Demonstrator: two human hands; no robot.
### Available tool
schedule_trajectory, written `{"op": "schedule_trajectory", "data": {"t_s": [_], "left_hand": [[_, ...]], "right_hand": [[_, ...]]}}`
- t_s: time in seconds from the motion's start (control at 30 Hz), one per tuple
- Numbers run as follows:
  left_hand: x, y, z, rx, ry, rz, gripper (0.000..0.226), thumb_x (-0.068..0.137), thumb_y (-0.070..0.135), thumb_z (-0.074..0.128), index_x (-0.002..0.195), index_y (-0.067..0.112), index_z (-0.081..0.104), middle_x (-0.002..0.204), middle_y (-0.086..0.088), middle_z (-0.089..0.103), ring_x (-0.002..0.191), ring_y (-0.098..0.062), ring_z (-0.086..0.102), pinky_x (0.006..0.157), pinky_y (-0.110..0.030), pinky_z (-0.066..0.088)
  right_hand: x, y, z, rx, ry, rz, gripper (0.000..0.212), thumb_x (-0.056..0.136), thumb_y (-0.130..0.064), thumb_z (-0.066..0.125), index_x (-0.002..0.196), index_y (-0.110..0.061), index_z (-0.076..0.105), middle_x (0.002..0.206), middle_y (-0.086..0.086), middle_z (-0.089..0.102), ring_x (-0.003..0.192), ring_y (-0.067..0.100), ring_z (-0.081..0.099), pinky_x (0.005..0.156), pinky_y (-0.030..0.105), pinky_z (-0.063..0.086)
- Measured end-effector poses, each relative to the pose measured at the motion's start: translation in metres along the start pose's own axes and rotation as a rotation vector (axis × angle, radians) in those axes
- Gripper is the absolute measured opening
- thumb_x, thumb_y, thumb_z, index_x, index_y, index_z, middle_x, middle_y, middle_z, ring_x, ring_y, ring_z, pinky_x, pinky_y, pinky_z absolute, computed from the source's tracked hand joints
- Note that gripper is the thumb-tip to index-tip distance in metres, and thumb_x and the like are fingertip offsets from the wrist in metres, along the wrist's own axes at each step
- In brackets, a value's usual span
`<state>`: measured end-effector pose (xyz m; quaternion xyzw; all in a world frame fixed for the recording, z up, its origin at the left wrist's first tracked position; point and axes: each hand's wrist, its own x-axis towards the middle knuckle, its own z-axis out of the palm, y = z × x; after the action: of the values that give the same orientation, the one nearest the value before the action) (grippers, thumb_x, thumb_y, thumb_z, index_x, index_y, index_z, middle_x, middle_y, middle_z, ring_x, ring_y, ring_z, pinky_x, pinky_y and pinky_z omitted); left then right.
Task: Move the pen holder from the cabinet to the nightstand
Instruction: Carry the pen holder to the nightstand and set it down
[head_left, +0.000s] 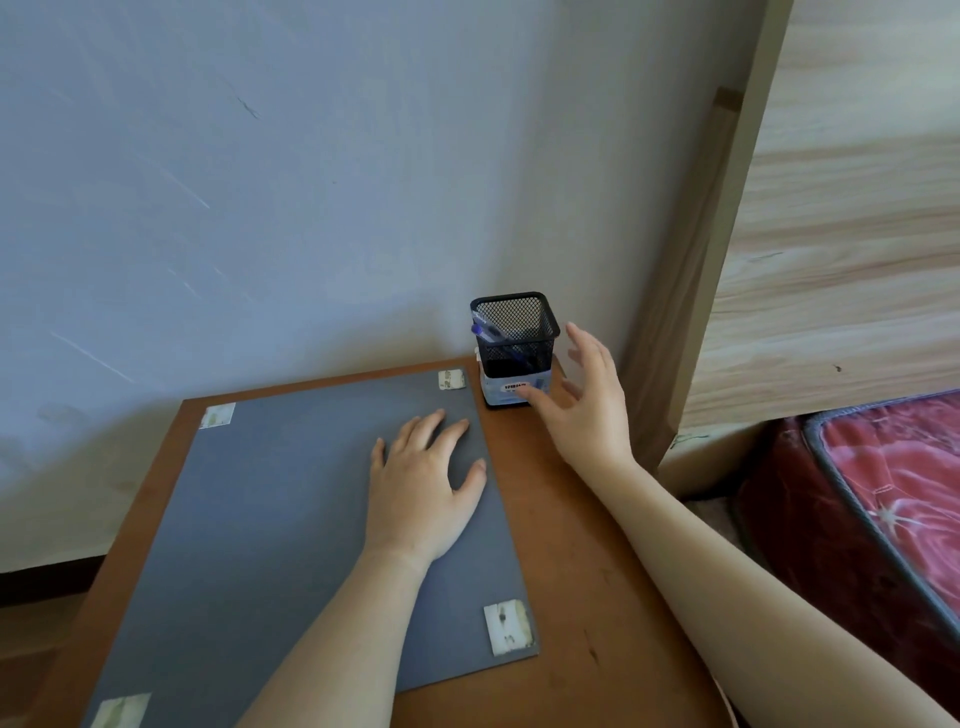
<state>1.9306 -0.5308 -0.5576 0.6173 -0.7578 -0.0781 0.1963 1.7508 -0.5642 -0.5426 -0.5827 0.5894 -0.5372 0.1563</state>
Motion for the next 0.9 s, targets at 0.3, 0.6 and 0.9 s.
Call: {"op": "schedule_trajectory", "data": {"t_s": [0.3,0.6,0.9], "left_hand": [[0.001,0.000,0.001,0.006,0.008,0.003,0.049,0.087,0.050,0.043,0.133,0.034,0.042,0.146,0.008,0.034,0.136,-0.014,0.024,0.114,-0.047,0.012],[0.000,0.000,0.001,-0.010,0.012,0.002,0.048,0.087,0.049,0.043,0.133,0.035,0.042,0.146,0.009,0.034,0.137,-0.013,0.024,0.114,-0.046,0.011],[0.001,-0.001,0.001,-0.023,0.015,-0.002,0.047,0.088,0.048,0.042,0.132,0.034,0.043,0.146,0.009,0.035,0.136,-0.012,0.024,0.115,-0.045,0.011]], "right_hand": [[0.006,-0.001,0.014,0.037,-0.060,0.026,0.057,0.075,-0.021,0.073,0.125,-0.025,0.046,0.112,-0.017,0.053,0.107,0.000,0.047,0.089,0.030,0.049],[0.016,0.003,0.019,0.000,-0.023,0.031,0.055,0.074,-0.023,0.074,0.123,-0.021,0.048,0.120,-0.002,0.059,0.111,0.013,0.053,0.090,0.035,0.050],[0.009,0.002,0.016,-0.020,0.025,0.051,0.059,0.076,-0.023,0.073,0.128,-0.018,0.047,0.123,-0.001,0.057,0.106,0.011,0.054,0.084,0.026,0.050]]}}
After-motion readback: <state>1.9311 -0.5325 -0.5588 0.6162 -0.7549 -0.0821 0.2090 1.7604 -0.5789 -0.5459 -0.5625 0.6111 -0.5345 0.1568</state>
